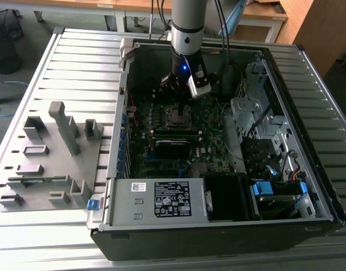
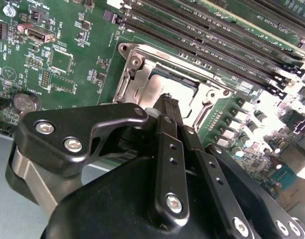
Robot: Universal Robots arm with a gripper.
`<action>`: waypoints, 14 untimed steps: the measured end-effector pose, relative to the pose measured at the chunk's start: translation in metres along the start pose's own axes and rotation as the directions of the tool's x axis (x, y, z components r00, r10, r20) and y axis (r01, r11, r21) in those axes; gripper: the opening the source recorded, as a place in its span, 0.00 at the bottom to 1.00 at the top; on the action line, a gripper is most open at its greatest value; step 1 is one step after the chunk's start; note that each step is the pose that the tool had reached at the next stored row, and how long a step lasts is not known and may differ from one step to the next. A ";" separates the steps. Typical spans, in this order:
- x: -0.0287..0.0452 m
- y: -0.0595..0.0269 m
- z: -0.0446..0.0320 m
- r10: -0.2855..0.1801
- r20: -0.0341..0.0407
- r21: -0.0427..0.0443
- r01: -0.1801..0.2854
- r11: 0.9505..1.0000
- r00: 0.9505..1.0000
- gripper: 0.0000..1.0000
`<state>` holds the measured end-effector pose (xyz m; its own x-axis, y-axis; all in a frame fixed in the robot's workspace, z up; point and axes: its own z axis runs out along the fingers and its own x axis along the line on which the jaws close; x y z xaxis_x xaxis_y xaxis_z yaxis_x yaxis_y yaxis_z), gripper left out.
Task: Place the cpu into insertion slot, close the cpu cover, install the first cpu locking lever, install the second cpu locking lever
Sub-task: 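Install the first cpu locking lever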
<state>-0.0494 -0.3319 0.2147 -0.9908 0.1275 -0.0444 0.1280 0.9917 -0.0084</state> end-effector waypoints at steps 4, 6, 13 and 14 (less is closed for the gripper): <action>-0.0002 0.0000 -0.0049 0.000 0.000 0.000 0.000 1.000 1.000 0.10; -0.0004 -0.0002 -0.0063 0.000 0.000 -0.001 0.000 1.000 1.000 0.10; -0.0010 -0.0049 -0.0064 0.000 0.000 -0.001 0.000 1.000 1.000 0.10; -0.0010 -0.0056 -0.0064 0.000 0.000 -0.001 0.000 1.000 1.000 0.10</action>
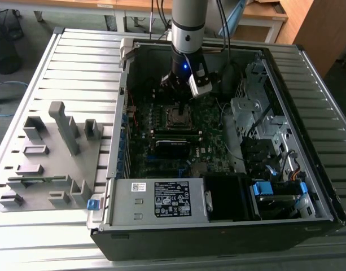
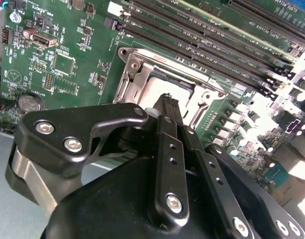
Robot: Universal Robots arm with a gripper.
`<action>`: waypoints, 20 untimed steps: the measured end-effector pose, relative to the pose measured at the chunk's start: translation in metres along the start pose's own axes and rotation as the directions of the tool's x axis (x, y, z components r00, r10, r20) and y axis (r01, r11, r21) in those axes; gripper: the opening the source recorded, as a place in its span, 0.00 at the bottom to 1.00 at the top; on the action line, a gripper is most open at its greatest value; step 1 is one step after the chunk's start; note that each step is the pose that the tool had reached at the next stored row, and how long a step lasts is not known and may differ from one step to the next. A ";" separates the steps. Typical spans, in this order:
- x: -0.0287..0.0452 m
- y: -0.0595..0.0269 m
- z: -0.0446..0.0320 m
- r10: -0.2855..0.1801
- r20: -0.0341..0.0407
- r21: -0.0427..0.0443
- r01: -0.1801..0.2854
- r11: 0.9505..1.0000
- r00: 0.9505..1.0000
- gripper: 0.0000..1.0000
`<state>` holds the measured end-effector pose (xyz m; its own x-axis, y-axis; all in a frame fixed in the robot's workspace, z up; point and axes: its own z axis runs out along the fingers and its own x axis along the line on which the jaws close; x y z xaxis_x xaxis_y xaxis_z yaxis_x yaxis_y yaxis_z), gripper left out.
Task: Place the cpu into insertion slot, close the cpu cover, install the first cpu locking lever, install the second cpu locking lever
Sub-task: 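Install the first cpu locking lever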
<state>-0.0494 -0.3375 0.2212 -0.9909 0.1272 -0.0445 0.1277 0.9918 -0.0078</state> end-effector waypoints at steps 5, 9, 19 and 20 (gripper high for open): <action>0.0004 -0.0014 -0.0001 -0.001 0.001 -0.004 0.001 1.000 1.000 0.10; 0.0028 -0.0022 -0.0002 -0.004 0.004 -0.008 0.004 1.000 1.000 0.10; 0.0044 -0.0025 -0.0002 -0.008 0.005 -0.025 0.008 1.000 1.000 0.10; 0.0043 -0.0026 -0.0003 -0.008 0.005 -0.025 0.008 1.000 1.000 0.10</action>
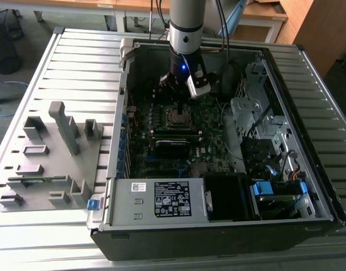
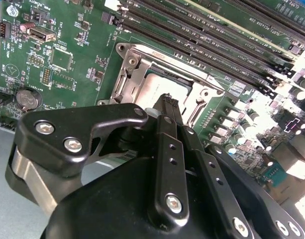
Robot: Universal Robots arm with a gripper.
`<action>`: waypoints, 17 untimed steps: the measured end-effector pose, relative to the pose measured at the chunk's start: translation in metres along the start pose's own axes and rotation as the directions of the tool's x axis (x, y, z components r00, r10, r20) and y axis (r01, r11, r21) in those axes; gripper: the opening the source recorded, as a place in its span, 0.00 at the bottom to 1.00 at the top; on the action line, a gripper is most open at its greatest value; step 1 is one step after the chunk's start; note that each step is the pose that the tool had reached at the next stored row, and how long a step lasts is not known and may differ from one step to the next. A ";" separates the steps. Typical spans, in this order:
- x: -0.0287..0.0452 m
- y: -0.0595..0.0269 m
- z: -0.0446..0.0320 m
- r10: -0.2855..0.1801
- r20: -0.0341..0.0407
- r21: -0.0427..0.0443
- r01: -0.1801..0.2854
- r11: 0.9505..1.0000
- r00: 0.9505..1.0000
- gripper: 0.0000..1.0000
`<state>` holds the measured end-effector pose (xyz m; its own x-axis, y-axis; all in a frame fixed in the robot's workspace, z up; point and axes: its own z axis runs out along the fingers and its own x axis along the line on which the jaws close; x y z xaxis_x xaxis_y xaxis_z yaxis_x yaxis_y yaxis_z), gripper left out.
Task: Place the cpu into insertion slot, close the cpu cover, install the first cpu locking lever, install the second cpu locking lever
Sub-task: 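Install the first cpu locking lever, then install the second cpu locking lever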
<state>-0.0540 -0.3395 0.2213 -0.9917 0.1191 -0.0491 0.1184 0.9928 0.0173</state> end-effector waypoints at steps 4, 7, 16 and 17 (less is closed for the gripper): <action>0.0000 0.0000 0.0000 0.000 0.000 0.000 0.000 1.000 1.000 0.10; 0.0000 0.0000 0.0000 0.000 0.000 0.000 0.000 1.000 1.000 0.10; -0.0002 0.0001 -0.0029 0.000 0.000 0.000 0.000 1.000 1.000 0.10; -0.0002 0.0001 -0.0029 0.000 0.000 0.000 0.000 1.000 1.000 0.10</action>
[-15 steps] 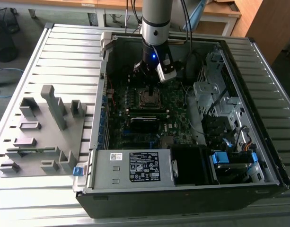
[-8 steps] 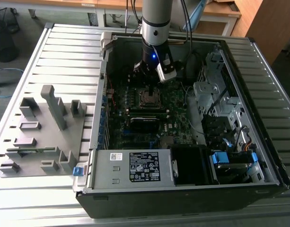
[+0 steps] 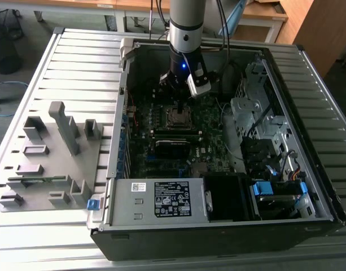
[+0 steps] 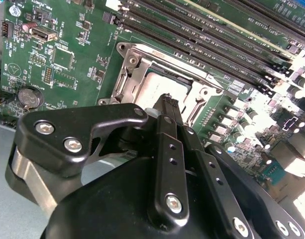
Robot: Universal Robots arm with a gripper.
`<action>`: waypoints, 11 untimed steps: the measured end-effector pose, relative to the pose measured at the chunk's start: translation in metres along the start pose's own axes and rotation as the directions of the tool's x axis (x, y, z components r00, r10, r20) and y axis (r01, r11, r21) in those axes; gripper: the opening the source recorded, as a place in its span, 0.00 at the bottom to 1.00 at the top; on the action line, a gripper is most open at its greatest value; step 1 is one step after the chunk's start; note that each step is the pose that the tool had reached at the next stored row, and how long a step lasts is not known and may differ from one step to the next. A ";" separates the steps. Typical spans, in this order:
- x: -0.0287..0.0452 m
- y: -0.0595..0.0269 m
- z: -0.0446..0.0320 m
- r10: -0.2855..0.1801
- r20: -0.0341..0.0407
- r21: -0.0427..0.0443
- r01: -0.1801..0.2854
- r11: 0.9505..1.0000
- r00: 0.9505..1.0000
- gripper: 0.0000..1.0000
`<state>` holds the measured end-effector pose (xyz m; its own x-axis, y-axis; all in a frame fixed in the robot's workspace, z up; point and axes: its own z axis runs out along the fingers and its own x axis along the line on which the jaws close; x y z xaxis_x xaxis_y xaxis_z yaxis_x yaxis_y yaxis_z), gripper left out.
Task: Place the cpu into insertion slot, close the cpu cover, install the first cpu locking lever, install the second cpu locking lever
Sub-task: 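Install the second cpu locking lever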
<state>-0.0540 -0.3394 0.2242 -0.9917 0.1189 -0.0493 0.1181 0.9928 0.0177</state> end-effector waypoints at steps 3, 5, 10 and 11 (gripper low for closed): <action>0.0000 0.0000 -0.0007 0.000 0.000 0.000 0.000 1.000 1.000 0.10; 0.0000 0.0000 -0.0009 0.000 0.000 0.000 0.000 1.000 1.000 0.10; -0.0001 0.0000 -0.0026 0.000 0.000 0.000 0.000 1.000 1.000 0.10; -0.0001 0.0000 -0.0026 0.000 0.000 0.000 0.000 1.000 1.000 0.10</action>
<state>-0.0540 -0.3395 0.2268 -0.9917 0.1189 -0.0493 0.1182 0.9928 0.0175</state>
